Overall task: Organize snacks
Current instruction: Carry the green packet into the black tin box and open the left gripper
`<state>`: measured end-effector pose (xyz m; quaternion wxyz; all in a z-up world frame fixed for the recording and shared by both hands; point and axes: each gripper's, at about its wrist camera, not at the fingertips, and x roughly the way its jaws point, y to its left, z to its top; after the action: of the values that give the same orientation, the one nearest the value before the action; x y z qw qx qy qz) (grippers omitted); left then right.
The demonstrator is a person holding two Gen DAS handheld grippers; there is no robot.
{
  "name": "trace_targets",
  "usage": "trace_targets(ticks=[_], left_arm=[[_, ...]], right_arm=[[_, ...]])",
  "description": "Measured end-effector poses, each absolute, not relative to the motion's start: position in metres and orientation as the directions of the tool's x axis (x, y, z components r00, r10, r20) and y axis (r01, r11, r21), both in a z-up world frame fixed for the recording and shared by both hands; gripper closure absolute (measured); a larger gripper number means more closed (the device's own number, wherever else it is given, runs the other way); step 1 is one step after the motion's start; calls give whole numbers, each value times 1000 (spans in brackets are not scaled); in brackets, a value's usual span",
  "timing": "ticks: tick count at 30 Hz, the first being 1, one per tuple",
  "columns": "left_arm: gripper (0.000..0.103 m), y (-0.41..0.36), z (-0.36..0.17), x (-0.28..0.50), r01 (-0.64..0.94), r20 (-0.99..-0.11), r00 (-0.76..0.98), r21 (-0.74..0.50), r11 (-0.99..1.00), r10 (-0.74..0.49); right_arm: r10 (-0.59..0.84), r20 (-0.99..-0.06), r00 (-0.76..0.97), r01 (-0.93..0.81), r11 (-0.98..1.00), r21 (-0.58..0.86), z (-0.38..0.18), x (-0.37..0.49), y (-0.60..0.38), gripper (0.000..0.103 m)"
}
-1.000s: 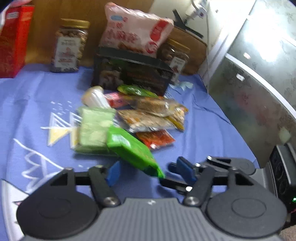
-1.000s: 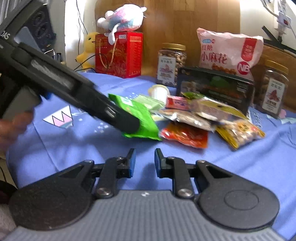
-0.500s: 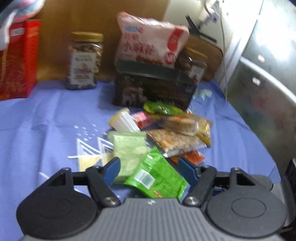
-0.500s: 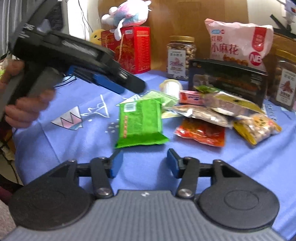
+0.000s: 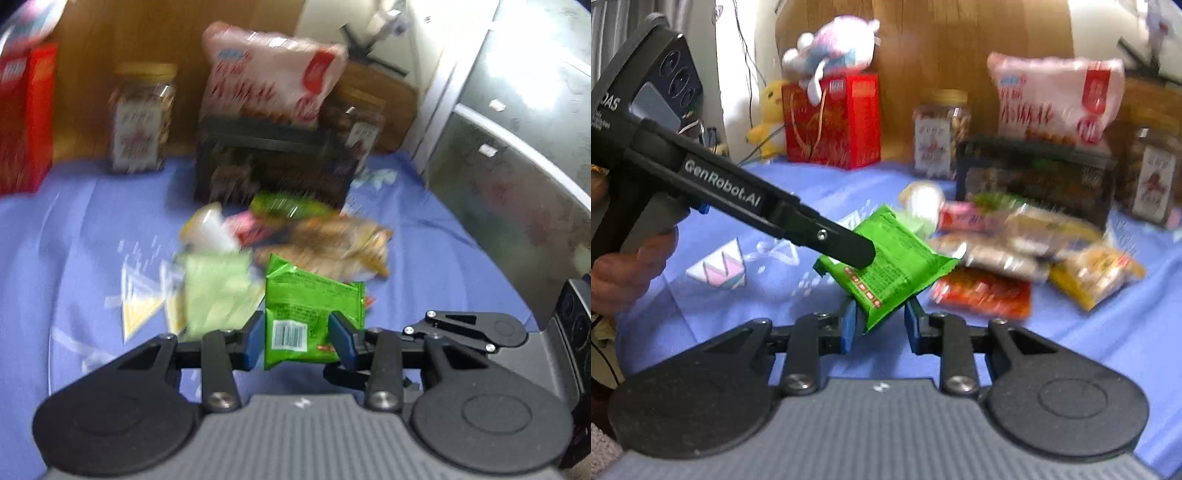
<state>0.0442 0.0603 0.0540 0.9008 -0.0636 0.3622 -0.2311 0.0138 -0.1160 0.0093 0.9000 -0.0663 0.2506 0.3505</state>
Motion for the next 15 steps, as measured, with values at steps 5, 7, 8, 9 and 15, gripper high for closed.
trace_targets(ticks=[5, 7, 8, 9, 15], left_arm=[[65, 36, 88, 71, 415, -575, 668, -239, 878, -472], [62, 25, 97, 92, 424, -552, 688, -221, 878, -471], [62, 22, 100, 103, 426, -541, 694, -224, 876, -476], [62, 18, 102, 116, 421, -535, 696, -234, 876, -478], [62, 0, 101, 199, 357, -526, 721, -278, 892, -452]], right_arm=[[585, -413, 698, -635, 772, 21, 35, 28, -134, 72], [569, -388, 725, -619, 785, -5, 45, 43, -141, 72], [558, -374, 740, -609, 793, -22, 50, 53, -143, 72], [546, -367, 753, -598, 800, -36, 54, 65, -145, 72], [493, -383, 781, -544, 838, -30, 64, 145, -154, 72]])
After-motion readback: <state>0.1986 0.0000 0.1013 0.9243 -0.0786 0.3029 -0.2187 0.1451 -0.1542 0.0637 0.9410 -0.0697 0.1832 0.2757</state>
